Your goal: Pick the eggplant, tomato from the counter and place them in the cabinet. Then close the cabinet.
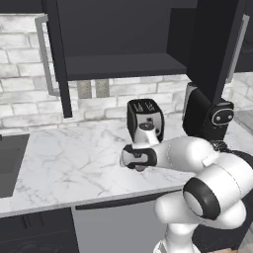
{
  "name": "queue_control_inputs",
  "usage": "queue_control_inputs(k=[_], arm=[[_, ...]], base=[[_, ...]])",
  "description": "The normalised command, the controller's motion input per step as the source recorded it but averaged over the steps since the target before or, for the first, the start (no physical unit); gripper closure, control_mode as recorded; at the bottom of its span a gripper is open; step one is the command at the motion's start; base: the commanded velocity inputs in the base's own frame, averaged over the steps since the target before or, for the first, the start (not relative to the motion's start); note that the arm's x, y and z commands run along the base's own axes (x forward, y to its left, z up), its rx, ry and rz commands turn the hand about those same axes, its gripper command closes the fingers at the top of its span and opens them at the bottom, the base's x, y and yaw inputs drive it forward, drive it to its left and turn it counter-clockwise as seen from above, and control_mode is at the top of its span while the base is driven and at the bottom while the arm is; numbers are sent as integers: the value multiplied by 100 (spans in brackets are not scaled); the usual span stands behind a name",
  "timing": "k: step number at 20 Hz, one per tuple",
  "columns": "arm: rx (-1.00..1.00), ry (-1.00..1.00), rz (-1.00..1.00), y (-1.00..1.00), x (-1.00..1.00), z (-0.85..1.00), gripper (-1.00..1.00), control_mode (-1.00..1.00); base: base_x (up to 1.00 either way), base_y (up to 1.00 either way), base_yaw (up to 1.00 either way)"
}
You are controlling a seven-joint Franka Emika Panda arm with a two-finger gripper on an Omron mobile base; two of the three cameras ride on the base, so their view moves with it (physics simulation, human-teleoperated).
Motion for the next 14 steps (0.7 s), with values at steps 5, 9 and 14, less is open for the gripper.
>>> queue_control_inputs(k=[5, 9, 14], arm=[[0, -27, 8, -3, -11, 100, 100, -100], [0, -12, 5, -15, 0, 100, 100, -100], [8, -1, 0, -15, 4, 100, 100, -100]], base=[[0, 0, 0], [0, 0, 0], [0, 0, 0]])
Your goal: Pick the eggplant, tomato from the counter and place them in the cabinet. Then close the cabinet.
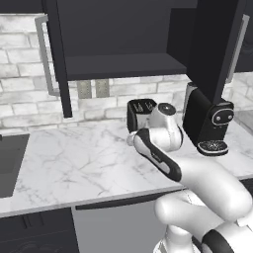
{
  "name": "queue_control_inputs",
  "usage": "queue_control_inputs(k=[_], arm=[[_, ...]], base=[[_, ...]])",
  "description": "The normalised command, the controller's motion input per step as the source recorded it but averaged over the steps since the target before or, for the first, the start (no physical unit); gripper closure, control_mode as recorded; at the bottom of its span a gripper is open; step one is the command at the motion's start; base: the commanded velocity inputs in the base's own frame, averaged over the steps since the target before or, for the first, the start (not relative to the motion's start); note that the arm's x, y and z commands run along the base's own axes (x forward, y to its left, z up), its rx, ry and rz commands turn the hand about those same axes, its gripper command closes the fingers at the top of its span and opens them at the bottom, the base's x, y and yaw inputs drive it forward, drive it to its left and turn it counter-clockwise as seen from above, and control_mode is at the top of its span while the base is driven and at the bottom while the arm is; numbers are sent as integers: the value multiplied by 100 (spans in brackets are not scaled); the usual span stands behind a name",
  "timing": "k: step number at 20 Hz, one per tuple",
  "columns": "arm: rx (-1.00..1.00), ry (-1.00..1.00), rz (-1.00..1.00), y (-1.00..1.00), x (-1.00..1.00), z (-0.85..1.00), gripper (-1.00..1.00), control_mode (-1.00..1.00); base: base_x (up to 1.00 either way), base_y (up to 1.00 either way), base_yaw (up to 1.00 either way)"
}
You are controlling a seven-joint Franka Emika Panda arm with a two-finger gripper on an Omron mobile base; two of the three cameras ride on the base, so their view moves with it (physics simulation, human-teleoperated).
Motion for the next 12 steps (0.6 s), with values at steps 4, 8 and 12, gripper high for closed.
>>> queue_control_inputs(k=[4, 8, 12], arm=[[6, -14, 0, 0, 19, 100, 100, -100], [4, -10, -1, 0, 29, 100, 100, -100], [0, -10, -4, 6, 31, 100, 100, -100]], base=[[0, 0, 0], [0, 0, 0], [0, 0, 0]])
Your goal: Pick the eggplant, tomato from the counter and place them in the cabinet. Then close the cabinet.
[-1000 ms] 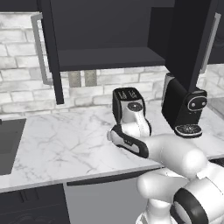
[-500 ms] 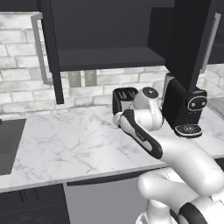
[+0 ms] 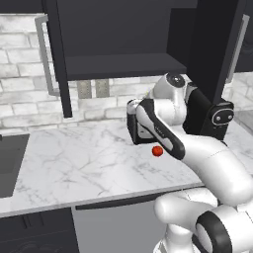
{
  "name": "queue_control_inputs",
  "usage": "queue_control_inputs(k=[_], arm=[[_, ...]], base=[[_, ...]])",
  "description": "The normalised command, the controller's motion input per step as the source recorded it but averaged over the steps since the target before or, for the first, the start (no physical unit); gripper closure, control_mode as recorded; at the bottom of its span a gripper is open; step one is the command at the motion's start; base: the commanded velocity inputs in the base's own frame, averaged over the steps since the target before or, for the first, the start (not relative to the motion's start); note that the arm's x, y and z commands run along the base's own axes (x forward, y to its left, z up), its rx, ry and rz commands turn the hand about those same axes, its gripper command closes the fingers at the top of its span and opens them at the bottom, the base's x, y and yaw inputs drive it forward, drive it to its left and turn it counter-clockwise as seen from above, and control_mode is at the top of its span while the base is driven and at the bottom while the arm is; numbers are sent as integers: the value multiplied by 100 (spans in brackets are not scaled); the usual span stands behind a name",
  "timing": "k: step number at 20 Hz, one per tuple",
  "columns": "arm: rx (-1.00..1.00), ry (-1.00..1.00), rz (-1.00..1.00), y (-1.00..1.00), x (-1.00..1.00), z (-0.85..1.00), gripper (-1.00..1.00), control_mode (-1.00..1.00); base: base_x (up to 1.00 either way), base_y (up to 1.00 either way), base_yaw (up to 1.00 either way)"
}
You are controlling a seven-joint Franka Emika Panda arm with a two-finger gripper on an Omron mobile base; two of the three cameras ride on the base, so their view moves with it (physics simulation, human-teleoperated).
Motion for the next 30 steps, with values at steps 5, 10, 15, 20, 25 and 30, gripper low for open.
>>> queue_control_inputs(k=[5, 10, 15, 20, 25, 30], arm=[[0, -22, -7, 12, 32, 100, 100, -100], [0, -22, -9, 3, 30, 100, 100, -100], [0, -10, -9, 0, 55, 72, 100, -100], [0, 1, -6, 0, 95, 18, 100, -100], [0, 16, -3, 0, 99, 2, 100, -100], [0, 0, -2, 6, 82, -13, 100, -100]], base=[[0, 0, 0], [0, 0, 0], [0, 0, 0], [0, 0, 0], [0, 0, 0], [0, 0, 0]])
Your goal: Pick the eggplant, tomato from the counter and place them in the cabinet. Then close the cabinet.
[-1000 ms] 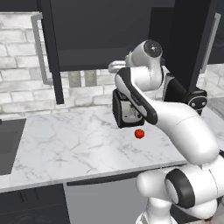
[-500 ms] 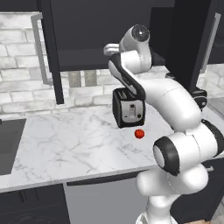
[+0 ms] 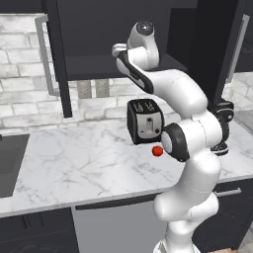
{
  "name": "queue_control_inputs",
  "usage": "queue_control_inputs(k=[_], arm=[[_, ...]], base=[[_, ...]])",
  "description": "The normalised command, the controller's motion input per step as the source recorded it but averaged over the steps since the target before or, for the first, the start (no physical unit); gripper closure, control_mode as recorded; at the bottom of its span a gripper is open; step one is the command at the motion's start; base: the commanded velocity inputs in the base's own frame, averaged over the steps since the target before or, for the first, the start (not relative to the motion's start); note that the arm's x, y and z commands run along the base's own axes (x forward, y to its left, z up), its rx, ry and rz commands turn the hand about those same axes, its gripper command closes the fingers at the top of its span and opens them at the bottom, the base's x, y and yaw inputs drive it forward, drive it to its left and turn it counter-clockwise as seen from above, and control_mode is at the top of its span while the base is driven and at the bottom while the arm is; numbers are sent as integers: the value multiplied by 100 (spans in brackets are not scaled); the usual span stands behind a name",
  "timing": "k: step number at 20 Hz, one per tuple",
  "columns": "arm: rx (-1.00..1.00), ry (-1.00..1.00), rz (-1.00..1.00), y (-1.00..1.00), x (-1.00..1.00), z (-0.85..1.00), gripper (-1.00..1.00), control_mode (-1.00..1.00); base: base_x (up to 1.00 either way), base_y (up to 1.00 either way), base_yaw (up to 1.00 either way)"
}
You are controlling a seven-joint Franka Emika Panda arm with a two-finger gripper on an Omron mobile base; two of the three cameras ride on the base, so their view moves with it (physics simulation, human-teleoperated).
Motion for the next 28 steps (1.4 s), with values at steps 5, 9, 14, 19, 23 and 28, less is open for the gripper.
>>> queue_control_inputs(k=[5, 9, 14, 19, 23, 28], arm=[[0, 0, 0, 3, 60, -27, 100, -100], [0, -4, 0, 2, 38, -48, -100, -100], [0, -6, 0, 0, 12, -6, -100, -100], [0, -8, 0, 0, -56, -9, -100, -100], [2, -10, -1, 0, -86, -23, -100, -100], [4, -2, -1, -12, -100, -8, -100, -100]], base=[[0, 0, 0], [0, 0, 0], [0, 0, 0], [0, 0, 0], [0, 0, 0], [0, 0, 0]])
